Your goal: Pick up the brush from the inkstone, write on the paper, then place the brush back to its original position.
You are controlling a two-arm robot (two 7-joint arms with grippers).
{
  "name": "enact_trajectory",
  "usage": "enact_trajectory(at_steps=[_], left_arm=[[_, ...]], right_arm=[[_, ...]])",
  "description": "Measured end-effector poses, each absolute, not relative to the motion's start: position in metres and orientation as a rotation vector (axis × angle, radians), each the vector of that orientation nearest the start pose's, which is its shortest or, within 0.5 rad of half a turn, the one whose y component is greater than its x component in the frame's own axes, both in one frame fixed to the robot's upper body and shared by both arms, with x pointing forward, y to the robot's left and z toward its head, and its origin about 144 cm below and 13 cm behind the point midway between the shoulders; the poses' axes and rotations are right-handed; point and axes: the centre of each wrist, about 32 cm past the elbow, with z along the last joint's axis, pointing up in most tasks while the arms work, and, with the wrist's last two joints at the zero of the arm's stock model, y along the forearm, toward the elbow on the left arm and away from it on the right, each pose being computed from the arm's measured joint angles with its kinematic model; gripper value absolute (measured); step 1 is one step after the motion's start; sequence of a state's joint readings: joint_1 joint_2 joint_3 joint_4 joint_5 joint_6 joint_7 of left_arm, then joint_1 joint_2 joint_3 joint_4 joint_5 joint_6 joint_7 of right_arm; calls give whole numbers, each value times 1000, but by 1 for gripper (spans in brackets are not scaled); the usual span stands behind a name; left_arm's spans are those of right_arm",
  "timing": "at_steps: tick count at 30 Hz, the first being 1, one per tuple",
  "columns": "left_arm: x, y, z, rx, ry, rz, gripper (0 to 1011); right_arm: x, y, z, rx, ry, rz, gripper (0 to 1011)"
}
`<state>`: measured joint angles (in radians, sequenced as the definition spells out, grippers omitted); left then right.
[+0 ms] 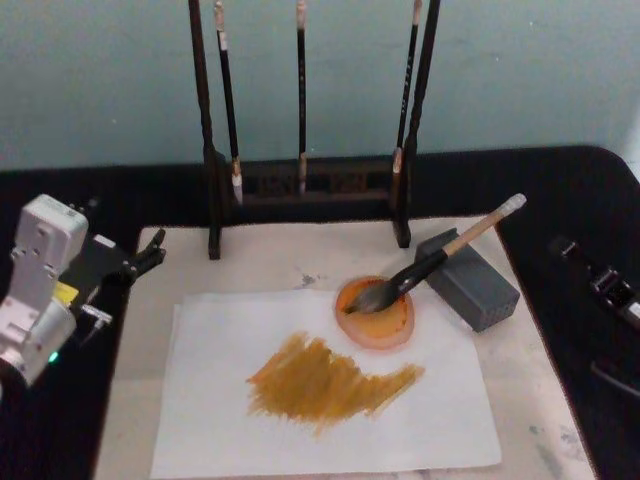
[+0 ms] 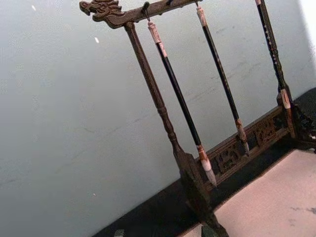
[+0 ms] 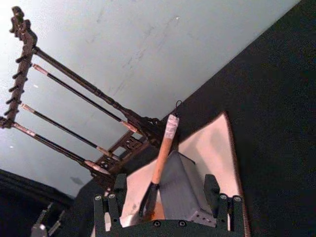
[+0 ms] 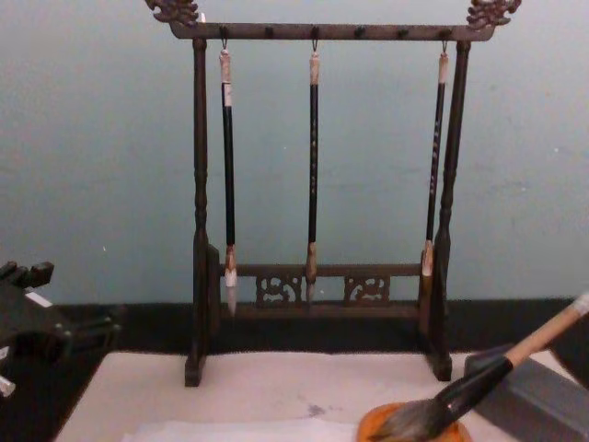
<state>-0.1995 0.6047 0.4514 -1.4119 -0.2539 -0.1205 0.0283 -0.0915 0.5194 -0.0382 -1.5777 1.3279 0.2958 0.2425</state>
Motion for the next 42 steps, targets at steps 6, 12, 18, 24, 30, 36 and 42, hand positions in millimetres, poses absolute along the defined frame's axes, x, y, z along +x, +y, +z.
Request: enact_trajectory(at_steps=[6, 12, 18, 24, 30, 36, 42], left_arm=[[489, 310, 1140, 305, -285, 1248, 1010], [489, 310, 1140, 304, -285, 1248, 1010], [489, 310, 1140, 304, -285, 1248, 1010], [489, 310, 1140, 304, -285, 1248, 1010], [489, 310, 1140, 305, -285, 1248, 1010], [489, 310, 1140, 304, -285, 1248, 1010], [489, 310, 1140, 304, -285, 1248, 1010]], right_arm=[[455, -356, 1142, 443, 890, -1084, 1000], [484, -346, 1139, 467, 914, -1066, 1000], [506, -338, 1133, 482, 940, -1073, 1000], [525, -334, 1126, 491, 955, -1084, 1000], [541, -329, 1122, 492, 960, -1083, 1000], [549, -326, 1120, 491, 958, -1078, 1000], [551, -324, 1120, 489, 942, -1077, 1000]])
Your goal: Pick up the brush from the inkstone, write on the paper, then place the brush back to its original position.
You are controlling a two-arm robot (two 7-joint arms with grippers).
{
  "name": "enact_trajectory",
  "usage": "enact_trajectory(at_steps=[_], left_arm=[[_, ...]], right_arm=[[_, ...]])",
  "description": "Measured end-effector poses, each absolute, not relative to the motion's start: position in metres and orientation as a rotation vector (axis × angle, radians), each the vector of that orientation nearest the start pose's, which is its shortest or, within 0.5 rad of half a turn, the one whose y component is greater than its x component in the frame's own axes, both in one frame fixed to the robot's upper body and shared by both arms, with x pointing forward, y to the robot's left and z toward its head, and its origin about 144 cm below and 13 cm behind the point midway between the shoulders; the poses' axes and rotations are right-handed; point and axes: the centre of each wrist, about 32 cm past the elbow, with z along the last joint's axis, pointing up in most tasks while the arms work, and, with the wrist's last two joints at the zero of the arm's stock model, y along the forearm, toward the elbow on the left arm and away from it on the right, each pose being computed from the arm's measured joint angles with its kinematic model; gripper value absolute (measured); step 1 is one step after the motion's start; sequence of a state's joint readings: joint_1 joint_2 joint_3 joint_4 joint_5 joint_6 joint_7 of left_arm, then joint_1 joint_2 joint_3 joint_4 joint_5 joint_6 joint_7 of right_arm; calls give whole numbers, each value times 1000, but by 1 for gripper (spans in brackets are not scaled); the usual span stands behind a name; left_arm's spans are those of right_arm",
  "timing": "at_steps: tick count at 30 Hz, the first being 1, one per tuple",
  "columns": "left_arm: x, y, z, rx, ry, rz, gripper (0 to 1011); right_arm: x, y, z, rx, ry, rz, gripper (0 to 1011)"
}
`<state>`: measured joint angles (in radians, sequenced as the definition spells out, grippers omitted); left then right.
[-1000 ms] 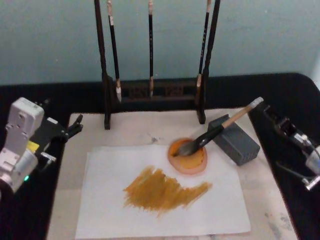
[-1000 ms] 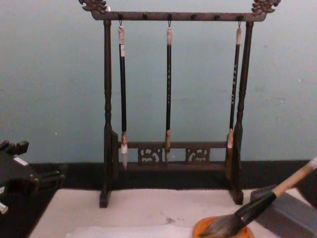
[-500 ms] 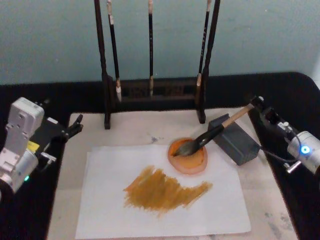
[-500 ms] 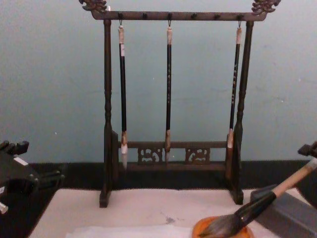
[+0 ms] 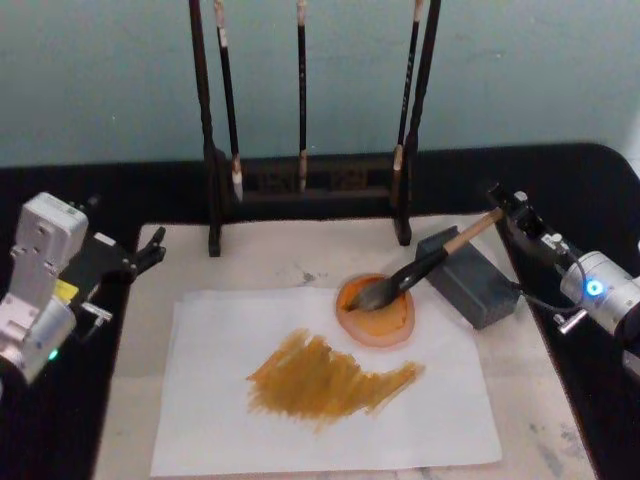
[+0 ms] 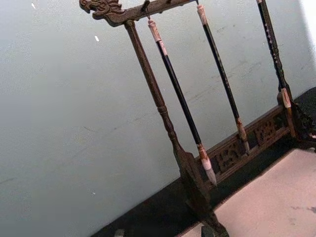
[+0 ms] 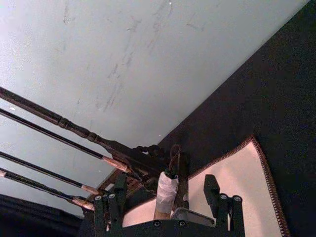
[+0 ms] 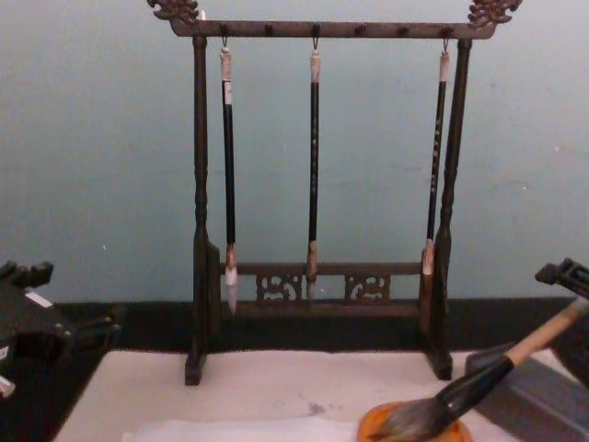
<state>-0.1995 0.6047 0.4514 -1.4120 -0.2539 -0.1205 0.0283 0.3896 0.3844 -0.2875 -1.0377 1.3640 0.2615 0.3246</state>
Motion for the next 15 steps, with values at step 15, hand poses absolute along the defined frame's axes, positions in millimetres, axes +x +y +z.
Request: enact_trajectory(at_steps=[15], left_arm=[[489, 310, 1140, 304, -285, 1248, 1010]], right_arm=[[550, -325, 1120, 489, 946, -1078, 729]])
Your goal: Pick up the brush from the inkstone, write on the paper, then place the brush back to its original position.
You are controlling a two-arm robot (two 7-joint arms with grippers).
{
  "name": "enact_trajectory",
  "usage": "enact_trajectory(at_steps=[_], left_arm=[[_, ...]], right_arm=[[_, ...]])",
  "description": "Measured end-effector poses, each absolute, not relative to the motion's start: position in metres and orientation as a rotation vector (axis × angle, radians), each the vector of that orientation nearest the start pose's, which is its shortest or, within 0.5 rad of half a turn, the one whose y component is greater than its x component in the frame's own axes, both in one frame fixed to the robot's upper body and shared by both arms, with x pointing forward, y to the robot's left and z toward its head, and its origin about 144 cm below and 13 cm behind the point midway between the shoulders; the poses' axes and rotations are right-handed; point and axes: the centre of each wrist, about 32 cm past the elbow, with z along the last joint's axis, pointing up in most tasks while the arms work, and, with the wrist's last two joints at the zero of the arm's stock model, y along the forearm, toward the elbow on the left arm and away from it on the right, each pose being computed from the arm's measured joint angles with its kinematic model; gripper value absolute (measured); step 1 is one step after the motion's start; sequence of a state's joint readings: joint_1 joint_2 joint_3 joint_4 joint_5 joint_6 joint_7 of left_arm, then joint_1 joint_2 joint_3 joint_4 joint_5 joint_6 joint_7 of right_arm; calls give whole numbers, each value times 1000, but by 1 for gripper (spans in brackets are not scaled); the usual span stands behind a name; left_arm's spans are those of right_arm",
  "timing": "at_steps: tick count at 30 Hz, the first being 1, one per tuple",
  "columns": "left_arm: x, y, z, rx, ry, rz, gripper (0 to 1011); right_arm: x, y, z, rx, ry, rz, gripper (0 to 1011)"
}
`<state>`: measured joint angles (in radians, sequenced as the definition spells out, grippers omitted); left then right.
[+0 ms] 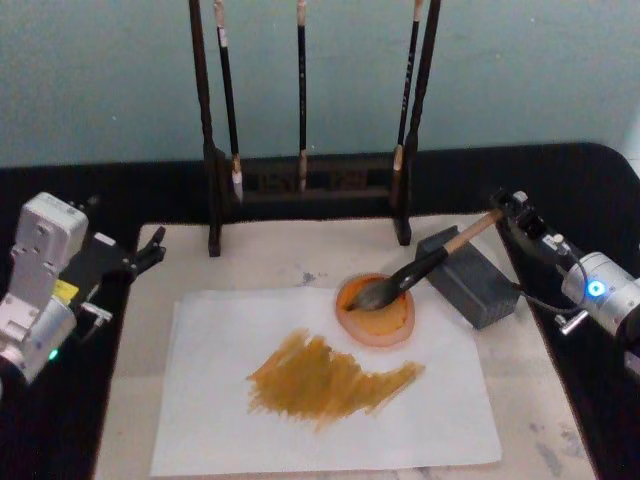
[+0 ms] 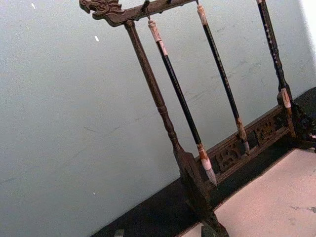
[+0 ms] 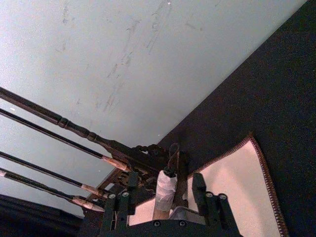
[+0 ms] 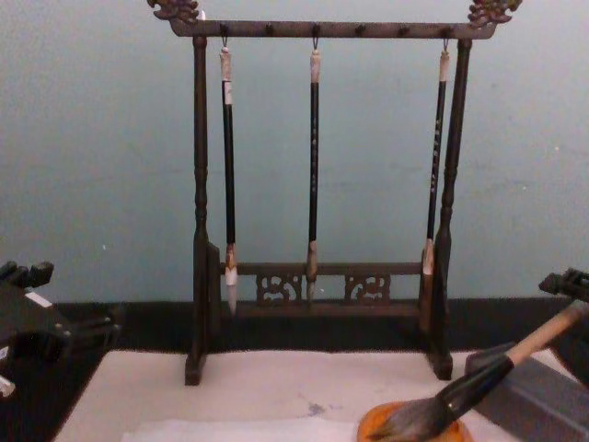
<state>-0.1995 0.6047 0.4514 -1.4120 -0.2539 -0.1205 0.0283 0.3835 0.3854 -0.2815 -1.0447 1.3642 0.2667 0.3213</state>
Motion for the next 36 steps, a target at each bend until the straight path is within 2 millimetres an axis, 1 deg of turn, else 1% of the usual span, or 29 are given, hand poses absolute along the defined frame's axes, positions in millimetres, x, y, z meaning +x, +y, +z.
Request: enact_trajectory(at_steps=[1, 3, 4, 5, 6, 7, 9, 11, 12, 14, 15, 17, 18, 29, 36], left_arm=[[489, 310, 1140, 304, -285, 1248, 1010], [489, 310, 1140, 304, -285, 1248, 1010], [489, 310, 1140, 305, -285, 1248, 1010], [489, 310, 1140, 304, -285, 1248, 1010], [489, 310, 1140, 305, -285, 1248, 1010], [489, 310, 1140, 305, -285, 1248, 1010], [489, 310, 1140, 304, -285, 1248, 1010], [489, 310, 1140, 305, -285, 1248, 1010], [489, 310, 1140, 304, -285, 1248, 1010], [489, 310, 1140, 304, -285, 1248, 1010], [489, 310, 1140, 304, -285, 1248, 1010], [489, 310, 1140, 304, -285, 1248, 1010], [489, 310, 1140, 304, -285, 1248, 1010], [489, 310, 1140, 304, -285, 1248, 1009], [489, 310, 1140, 304, -285, 1248, 1010]], right_arm=[[550, -325, 1120, 489, 946, -1078, 709], [550, -325, 1120, 489, 946, -1078, 626], [550, -325, 1120, 489, 946, -1079, 618], [550, -325, 1120, 489, 946, -1079, 588], [550, -325, 1120, 489, 947, -1079, 530], [550, -325, 1120, 489, 947, -1079, 530], [550, -325, 1120, 489, 947, -1079, 444], [550, -325, 1120, 489, 947, -1079, 382], [550, -325, 1120, 489, 947, -1079, 322], [550, -325, 1120, 489, 947, -1079, 279], [549, -326, 1120, 489, 948, -1079, 220], [549, -325, 1120, 490, 948, -1078, 187], [549, -325, 1120, 490, 948, -1078, 174], [549, -325, 1120, 489, 949, -1079, 174], [553, -326, 1133, 493, 925, -1055, 173]])
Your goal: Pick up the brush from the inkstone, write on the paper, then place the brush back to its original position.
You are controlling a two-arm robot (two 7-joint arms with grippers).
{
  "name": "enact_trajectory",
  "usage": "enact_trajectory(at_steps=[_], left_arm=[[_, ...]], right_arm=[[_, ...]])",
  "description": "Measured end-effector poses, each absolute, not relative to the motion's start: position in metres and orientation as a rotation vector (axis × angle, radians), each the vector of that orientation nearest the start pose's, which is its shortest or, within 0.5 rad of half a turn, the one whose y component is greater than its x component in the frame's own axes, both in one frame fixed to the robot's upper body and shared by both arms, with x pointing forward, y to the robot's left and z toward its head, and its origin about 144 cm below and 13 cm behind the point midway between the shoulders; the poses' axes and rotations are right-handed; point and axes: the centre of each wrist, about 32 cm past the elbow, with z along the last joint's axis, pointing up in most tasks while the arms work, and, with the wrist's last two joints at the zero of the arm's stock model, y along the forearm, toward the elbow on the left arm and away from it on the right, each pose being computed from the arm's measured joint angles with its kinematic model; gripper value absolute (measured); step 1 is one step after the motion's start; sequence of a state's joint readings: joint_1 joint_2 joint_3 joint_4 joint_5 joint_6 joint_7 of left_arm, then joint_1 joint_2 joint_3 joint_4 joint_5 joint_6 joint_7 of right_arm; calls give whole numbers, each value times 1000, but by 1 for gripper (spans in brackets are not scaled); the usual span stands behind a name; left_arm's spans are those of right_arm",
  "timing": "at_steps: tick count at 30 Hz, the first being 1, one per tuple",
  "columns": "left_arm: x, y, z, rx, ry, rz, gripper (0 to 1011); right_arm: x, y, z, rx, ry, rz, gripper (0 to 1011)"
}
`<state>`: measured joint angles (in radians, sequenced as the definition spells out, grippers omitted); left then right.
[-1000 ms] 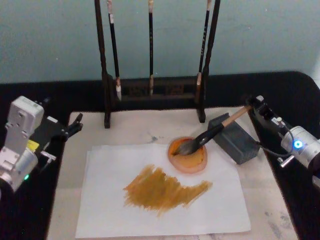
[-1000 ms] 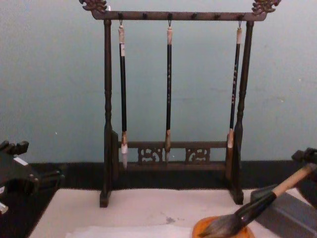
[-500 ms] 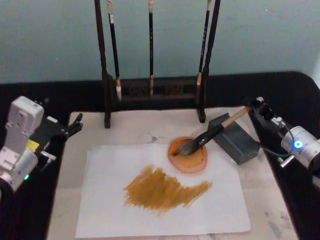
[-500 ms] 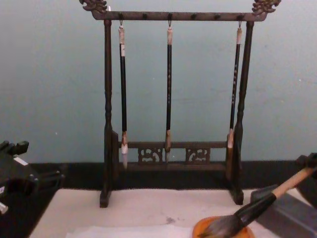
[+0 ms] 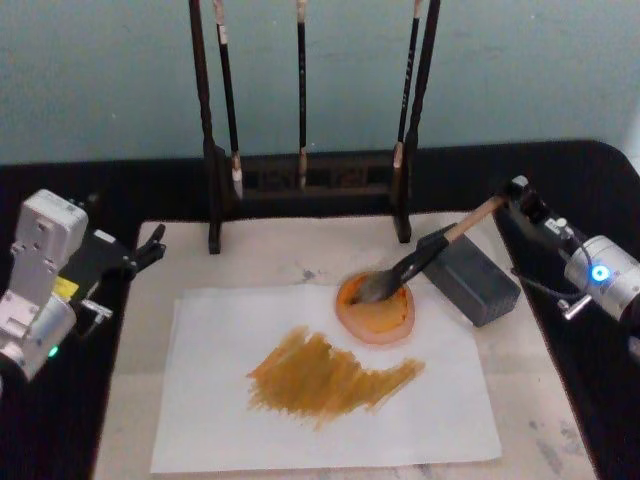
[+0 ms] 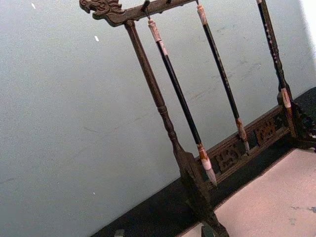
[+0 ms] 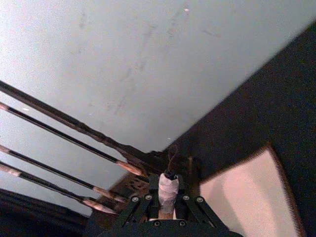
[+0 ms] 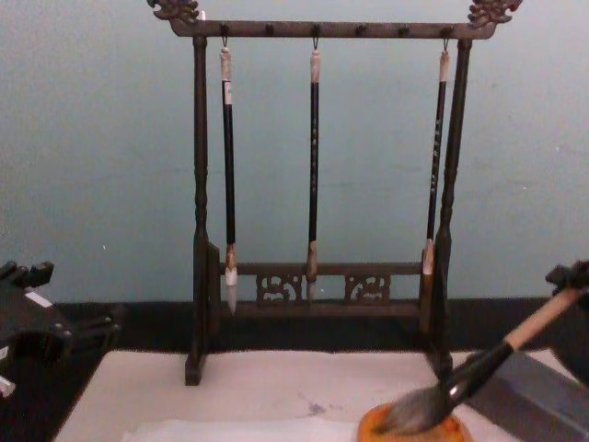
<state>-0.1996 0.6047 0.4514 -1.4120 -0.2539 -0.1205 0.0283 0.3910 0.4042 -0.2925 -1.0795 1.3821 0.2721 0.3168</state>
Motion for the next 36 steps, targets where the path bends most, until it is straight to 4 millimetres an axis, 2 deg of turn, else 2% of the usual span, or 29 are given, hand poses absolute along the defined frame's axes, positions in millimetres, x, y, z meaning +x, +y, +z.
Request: enact_trajectory(at_steps=[8, 16, 20, 21, 24, 27, 30, 36], left_arm=[[489, 310, 1140, 304, -285, 1248, 1010], [489, 310, 1140, 304, -285, 1248, 1010], [489, 310, 1140, 304, -285, 1248, 1010], [489, 310, 1140, 305, -285, 1248, 1010], [489, 310, 1140, 304, -285, 1248, 1010], [489, 310, 1140, 305, -285, 1248, 1010], [489, 310, 1140, 304, -285, 1248, 1010], [489, 310, 1140, 304, -285, 1248, 1010]], right_arm=[[561, -329, 1153, 512, 897, -1002, 173], [568, -321, 1188, 462, 785, -924, 173], [569, -310, 1215, 388, 653, -861, 173], [569, -310, 1215, 388, 653, -861, 173], [567, -300, 1234, 335, 549, -817, 173], [559, -286, 1255, 257, 392, -762, 173], [551, -274, 1267, 189, 270, -712, 173], [537, -256, 1278, 85, 110, -648, 173]])
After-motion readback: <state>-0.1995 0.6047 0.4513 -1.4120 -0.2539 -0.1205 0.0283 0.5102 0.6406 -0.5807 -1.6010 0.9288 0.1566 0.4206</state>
